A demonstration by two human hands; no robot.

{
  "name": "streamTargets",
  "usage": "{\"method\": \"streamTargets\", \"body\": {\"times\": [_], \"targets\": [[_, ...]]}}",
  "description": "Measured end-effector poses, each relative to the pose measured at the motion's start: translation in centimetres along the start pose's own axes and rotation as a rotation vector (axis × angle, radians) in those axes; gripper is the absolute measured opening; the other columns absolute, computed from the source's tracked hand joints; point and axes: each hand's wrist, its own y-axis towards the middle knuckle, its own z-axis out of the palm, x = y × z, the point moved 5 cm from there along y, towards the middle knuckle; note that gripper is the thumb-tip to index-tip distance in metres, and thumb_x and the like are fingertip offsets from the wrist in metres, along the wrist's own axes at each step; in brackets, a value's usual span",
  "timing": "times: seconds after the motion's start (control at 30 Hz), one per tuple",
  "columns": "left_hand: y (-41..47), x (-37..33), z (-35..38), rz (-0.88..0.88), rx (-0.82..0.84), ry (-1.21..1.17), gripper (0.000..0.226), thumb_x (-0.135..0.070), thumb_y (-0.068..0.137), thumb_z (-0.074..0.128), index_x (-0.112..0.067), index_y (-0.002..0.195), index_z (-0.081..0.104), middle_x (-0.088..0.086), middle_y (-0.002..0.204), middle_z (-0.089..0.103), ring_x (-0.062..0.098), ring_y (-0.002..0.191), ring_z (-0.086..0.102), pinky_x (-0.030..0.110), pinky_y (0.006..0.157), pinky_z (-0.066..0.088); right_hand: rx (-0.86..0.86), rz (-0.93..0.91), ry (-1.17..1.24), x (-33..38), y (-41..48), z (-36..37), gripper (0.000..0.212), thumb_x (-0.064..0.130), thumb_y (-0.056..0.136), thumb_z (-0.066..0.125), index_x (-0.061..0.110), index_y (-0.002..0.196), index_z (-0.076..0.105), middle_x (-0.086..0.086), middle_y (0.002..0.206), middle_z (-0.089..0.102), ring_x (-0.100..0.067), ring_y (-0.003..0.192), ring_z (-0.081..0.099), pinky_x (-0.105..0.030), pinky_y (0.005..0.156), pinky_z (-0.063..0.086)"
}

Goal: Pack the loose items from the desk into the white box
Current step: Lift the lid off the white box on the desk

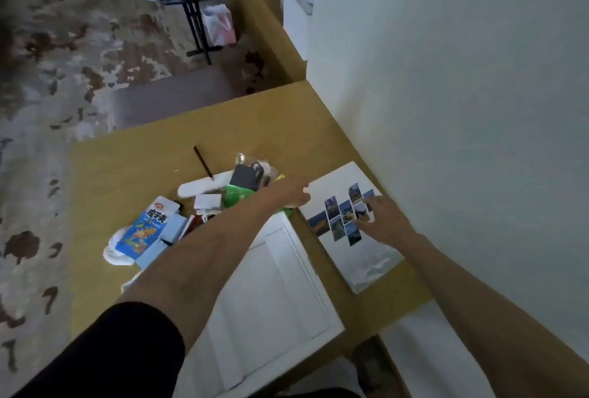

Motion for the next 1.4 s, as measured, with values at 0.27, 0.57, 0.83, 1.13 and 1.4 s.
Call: {"method": "streamTargets", "body": {"times": [0.27, 0.57, 0.83, 1.13, 1.4], "targets": [[6.4, -2.6, 2.3, -0.077, 0.016, 0.045, 0.068, -0.039, 0.088, 0.056, -0.009, 0.143, 0.029, 0.018, 0.147, 0.036, 0.035, 0.131, 0.037, 0.039, 0.106, 0.035, 0.150, -0.064, -0.210, -4.6, 1.8, 4.7, 0.095, 0.083, 0.072, 0.045, 0.038, 0.150, 0.015, -0.014, 0.160, -0.010, -0.035, 0.147, -0.011, -0.056, 0.116, 0.001], [9.5, -4.2, 0.8, -0.191, 0.086, -0.347, 0.054, -0.040, 0.087, 0.062, -0.002, 0.123, 0.052, 0.008, 0.122, 0.056, 0.021, 0.100, 0.050, 0.030, 0.082, 0.037, 0.129, -0.071, -0.167, -4.7, 1.9, 4.8, 0.095, 0.084, 0.071, 0.043, 0.040, 0.150, 0.015, -0.011, 0.161, -0.011, -0.033, 0.147, -0.013, -0.056, 0.116, -0.003], [5.4, -4.9, -1.2, -0.187, 0.099, -0.119, 0.047, -0.037, 0.100, 0.036, -0.005, 0.133, 0.045, 0.017, 0.137, 0.050, 0.032, 0.123, 0.047, 0.034, 0.097, 0.036, 0.008, -0.091, 0.008, -3.4, 2.3, 2.4, 0.083, 0.071, 0.082, 0.050, 0.033, 0.150, 0.023, -0.009, 0.160, 0.009, -0.029, 0.146, 0.010, -0.048, 0.116, 0.019], [-9.8, -4.0, -8.7, -0.037, -0.417, -0.805, 0.025, -0.035, 0.095, 0.050, -0.013, 0.105, 0.056, 0.008, 0.090, 0.069, 0.020, 0.070, 0.069, 0.032, 0.059, 0.057, -0.102, -0.047, 0.556, 1.0, 5.0, -6.5, 0.056, 0.070, 0.082, 0.042, 0.027, 0.114, 0.059, 0.003, 0.112, 0.064, -0.018, 0.106, 0.060, -0.039, 0.087, 0.054], [-25.1, 4.4, -9.1, -0.162, -0.930, -1.204, 0.016, -0.034, 0.093, 0.054, -0.021, 0.087, 0.059, 0.009, 0.087, 0.069, 0.026, 0.071, 0.066, 0.040, 0.060, 0.055, 0.255, -0.131, 1.076, 12.8, 5.8, -10.5, 0.044, 0.054, 0.077, 0.071, 0.020, 0.105, 0.067, -0.004, 0.103, 0.071, -0.024, 0.094, 0.069, -0.037, 0.076, 0.058]]}}
